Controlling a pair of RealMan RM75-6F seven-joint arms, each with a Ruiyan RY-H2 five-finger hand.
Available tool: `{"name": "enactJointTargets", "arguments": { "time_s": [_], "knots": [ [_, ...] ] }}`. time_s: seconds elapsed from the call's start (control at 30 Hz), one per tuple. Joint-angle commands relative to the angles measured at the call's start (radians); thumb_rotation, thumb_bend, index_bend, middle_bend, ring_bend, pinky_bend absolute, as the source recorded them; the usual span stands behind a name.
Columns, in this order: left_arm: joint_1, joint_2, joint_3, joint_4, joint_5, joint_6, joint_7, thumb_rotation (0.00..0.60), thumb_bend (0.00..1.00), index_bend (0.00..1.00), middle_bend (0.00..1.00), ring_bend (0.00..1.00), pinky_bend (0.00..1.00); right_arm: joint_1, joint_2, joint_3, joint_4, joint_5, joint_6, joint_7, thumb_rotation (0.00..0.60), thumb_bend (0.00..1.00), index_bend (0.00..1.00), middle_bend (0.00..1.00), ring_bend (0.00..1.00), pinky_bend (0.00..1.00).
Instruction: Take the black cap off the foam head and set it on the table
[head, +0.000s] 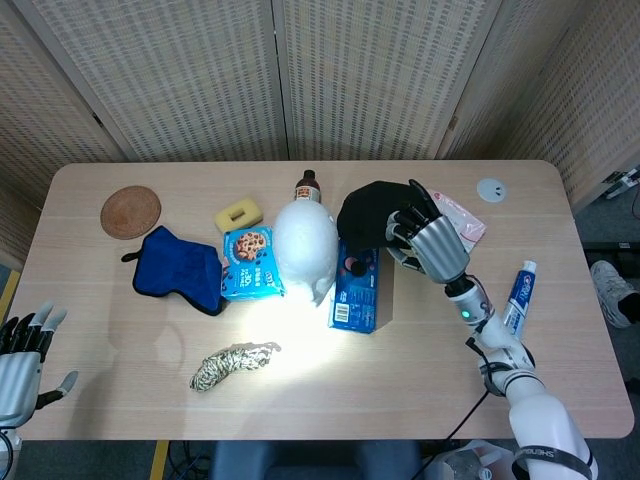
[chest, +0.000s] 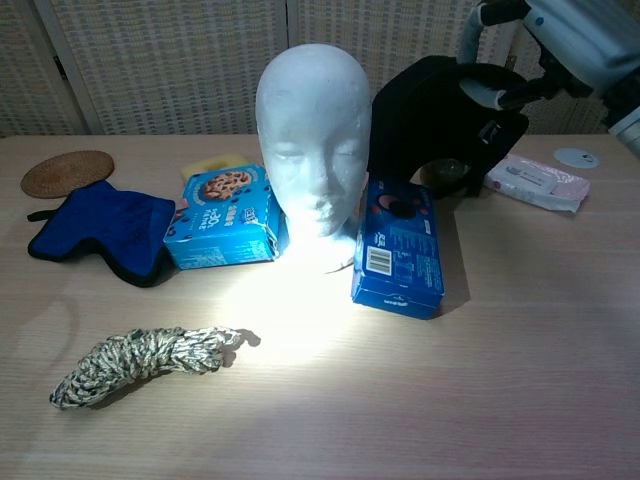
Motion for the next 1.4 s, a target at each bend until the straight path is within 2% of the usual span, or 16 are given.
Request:
{"name": "enactJointTargets", "arguments": {
  "time_s": [0.03, 0.2, 0.27, 0.33, 0.37, 0.43, 0.5, 0.63, 0.7, 0.8, 1.2, 1.4],
  "knots": [
    [-0.001, 0.001, -0.001, 0.000, 0.001, -0.001, -0.001, 0.600, 0.20, 0.12, 0.05, 0.07, 0.01, -0.025, -0.013, -0.023, 0.024, -0.007, -0.005, 0.014, 0.600, 0.43, 0.87, 0.48, 0.30, 0.00],
    [-0.006, -0.002, -0.001, 0.000, 0.001, -0.009, 0.004, 0.600, 0.20, 0.12, 0.05, 0.07, 0.02, -0.053, -0.018, -0.039, 0.045, -0.001, -0.042, 0.019, 0.600, 0.41, 0.86, 0.47, 0.30, 0.00],
    [-0.007, -0.003, -0.002, -0.001, 0.000, -0.011, 0.006, 0.600, 0.20, 0.12, 0.05, 0.07, 0.02, -0.062, -0.017, -0.046, 0.047, -0.001, -0.058, 0.015, 0.600, 0.31, 0.84, 0.44, 0.29, 0.00],
    [-0.008, -0.004, -0.002, -0.001, -0.002, -0.012, 0.008, 0.600, 0.20, 0.12, 0.05, 0.07, 0.01, -0.074, -0.015, -0.058, 0.046, -0.005, -0.073, 0.008, 0.600, 0.15, 0.76, 0.40, 0.26, 0.00],
    [-0.008, -0.004, -0.002, -0.002, -0.002, -0.013, 0.009, 0.600, 0.20, 0.12, 0.05, 0.07, 0.01, -0.082, -0.012, -0.067, 0.045, -0.009, -0.081, 0.002, 0.600, 0.11, 0.74, 0.39, 0.25, 0.00],
    [-0.008, -0.004, -0.002, -0.002, -0.001, -0.012, 0.009, 0.600, 0.20, 0.12, 0.05, 0.07, 0.01, -0.093, -0.007, -0.079, 0.041, -0.014, -0.093, -0.012, 0.600, 0.03, 0.65, 0.35, 0.21, 0.00],
    [-0.008, -0.004, -0.002, -0.003, -0.001, -0.012, 0.010, 0.600, 0.20, 0.12, 0.05, 0.07, 0.01, -0.105, 0.000, -0.087, 0.029, -0.016, -0.096, -0.026, 0.600, 0.00, 0.54, 0.30, 0.16, 0.00],
    [-0.008, -0.003, -0.001, -0.003, 0.002, -0.011, 0.008, 0.600, 0.20, 0.12, 0.05, 0.07, 0.01, -0.122, 0.025, -0.099, -0.013, -0.017, -0.117, -0.065, 0.600, 0.00, 0.23, 0.16, 0.03, 0.00],
    [-0.008, -0.003, -0.001, -0.003, 0.003, -0.011, 0.007, 0.600, 0.20, 0.12, 0.05, 0.07, 0.01, -0.130, 0.046, -0.108, -0.043, -0.020, -0.132, -0.101, 0.600, 0.00, 0.10, 0.10, 0.00, 0.00],
    [-0.009, -0.003, 0.000, -0.003, 0.004, -0.014, 0.006, 0.600, 0.20, 0.12, 0.05, 0.07, 0.01, -0.144, 0.084, -0.122, -0.110, -0.024, -0.157, -0.153, 0.600, 0.00, 0.00, 0.01, 0.00, 0.00],
    [-0.015, -0.011, 0.003, 0.006, 0.013, -0.025, -0.009, 0.600, 0.20, 0.12, 0.05, 0.07, 0.01, -0.209, 0.314, -0.180, -0.581, -0.054, -0.187, -0.399, 0.600, 0.00, 0.00, 0.00, 0.00, 0.00],
    [-0.017, -0.008, 0.003, 0.006, 0.024, -0.021, -0.012, 0.600, 0.20, 0.12, 0.05, 0.07, 0.01, -0.233, 0.379, -0.194, -0.712, -0.036, -0.249, -0.494, 0.600, 0.00, 0.00, 0.00, 0.00, 0.00]
  ]
}}
